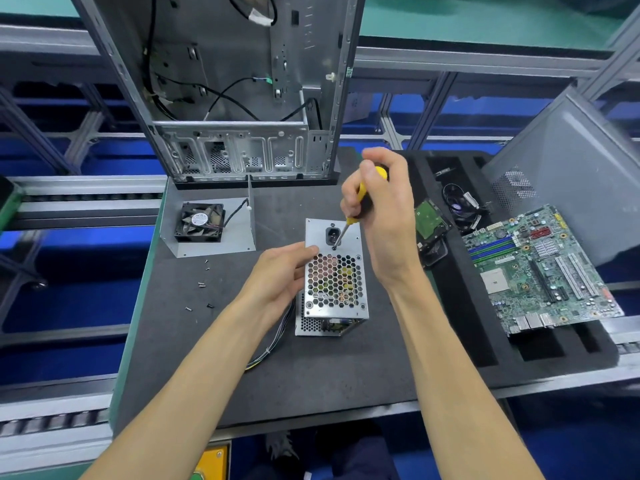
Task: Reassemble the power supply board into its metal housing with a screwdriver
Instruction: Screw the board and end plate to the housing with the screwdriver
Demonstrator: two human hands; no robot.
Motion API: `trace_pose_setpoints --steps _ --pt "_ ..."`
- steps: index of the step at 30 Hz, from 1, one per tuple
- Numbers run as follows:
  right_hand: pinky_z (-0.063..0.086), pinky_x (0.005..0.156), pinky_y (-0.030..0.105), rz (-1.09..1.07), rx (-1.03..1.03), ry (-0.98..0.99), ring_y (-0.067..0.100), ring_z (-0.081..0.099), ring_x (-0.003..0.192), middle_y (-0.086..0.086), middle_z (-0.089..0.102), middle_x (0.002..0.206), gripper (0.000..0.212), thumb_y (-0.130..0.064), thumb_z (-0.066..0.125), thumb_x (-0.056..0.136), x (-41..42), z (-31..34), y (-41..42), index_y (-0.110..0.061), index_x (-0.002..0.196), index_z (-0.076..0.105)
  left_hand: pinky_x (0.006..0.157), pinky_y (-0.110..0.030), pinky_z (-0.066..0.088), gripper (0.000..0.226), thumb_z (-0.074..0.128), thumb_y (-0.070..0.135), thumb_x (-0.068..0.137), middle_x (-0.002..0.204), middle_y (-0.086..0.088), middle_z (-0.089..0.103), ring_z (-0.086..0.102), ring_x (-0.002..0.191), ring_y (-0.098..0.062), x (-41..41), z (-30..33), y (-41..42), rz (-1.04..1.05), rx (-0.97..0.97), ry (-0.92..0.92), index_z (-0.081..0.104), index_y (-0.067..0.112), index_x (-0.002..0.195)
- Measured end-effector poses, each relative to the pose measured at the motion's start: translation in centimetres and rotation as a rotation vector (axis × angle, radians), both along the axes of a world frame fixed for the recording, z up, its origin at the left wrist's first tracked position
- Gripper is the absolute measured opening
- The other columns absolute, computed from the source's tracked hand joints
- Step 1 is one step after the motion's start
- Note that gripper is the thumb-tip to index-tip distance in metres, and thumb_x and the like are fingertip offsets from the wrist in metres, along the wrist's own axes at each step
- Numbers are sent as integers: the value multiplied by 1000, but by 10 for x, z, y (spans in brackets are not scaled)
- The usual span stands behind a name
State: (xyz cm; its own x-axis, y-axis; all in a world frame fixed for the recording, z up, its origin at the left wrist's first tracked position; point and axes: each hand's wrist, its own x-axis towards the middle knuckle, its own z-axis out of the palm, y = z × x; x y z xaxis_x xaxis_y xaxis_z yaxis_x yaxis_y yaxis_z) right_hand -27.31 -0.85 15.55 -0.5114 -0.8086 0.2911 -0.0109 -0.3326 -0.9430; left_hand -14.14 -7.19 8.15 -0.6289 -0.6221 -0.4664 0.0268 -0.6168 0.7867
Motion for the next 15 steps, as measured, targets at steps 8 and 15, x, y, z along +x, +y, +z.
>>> trace_pose_setpoints --steps 8,15 --pt "46 64 24 -2 5 -12 14 56 65 -2 60 74 18 -18 58 99 5 2 -1 -17 106 41 72 -25 58 19 59 8 98 101 -13 77 74 85 -17 1 -1 0 1 -12 -5 74 1 107" --pt "50 72 24 13 26 -2 19 62 77 -2 65 86 17 -19 42 104 5 5 -1 -12 104 57 73 -25 58 20 59 9 98 104 -13 77 74 88 -17 2 0 1 -3 -12 -2 73 1 111"
